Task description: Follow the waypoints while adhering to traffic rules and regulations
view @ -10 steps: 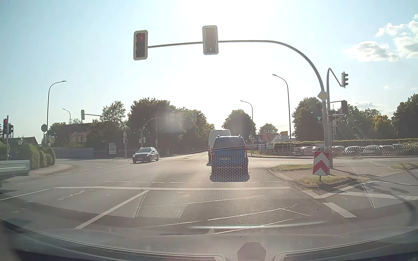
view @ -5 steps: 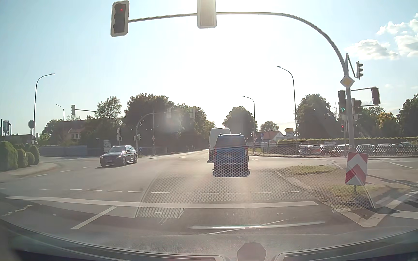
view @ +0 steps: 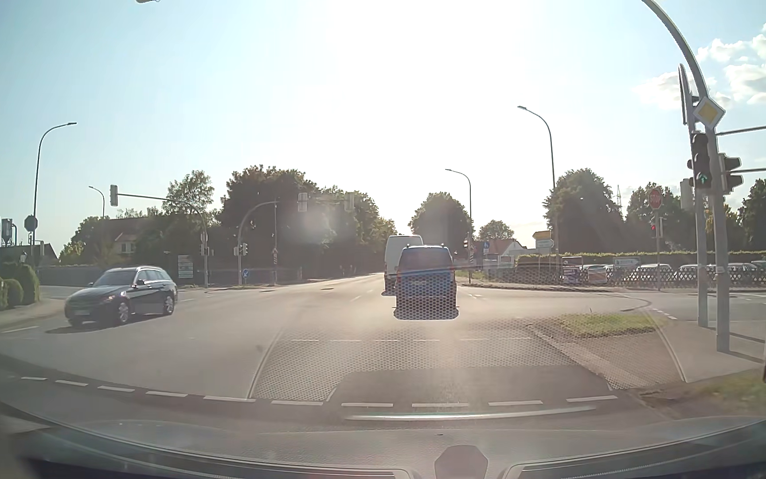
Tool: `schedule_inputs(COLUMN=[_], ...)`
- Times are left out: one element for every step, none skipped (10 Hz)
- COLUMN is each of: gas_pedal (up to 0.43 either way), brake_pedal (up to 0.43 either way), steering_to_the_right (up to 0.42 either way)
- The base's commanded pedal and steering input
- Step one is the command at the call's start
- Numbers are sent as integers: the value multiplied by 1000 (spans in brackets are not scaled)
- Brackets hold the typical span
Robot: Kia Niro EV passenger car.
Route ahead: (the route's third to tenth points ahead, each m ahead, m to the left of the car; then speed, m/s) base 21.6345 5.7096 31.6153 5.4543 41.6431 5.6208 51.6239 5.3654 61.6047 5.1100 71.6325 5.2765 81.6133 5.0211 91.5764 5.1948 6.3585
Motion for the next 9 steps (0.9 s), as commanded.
schedule_inputs(gas_pedal=[220, 220, 220, 220, 220, 220, 220, 220, 220], brake_pedal=[6, 6, 6, 6, 6, 6, 6, 6, 6], steering_to_the_right=[-2, -1, -1, -1, -1, -1, -1, -1, 0])
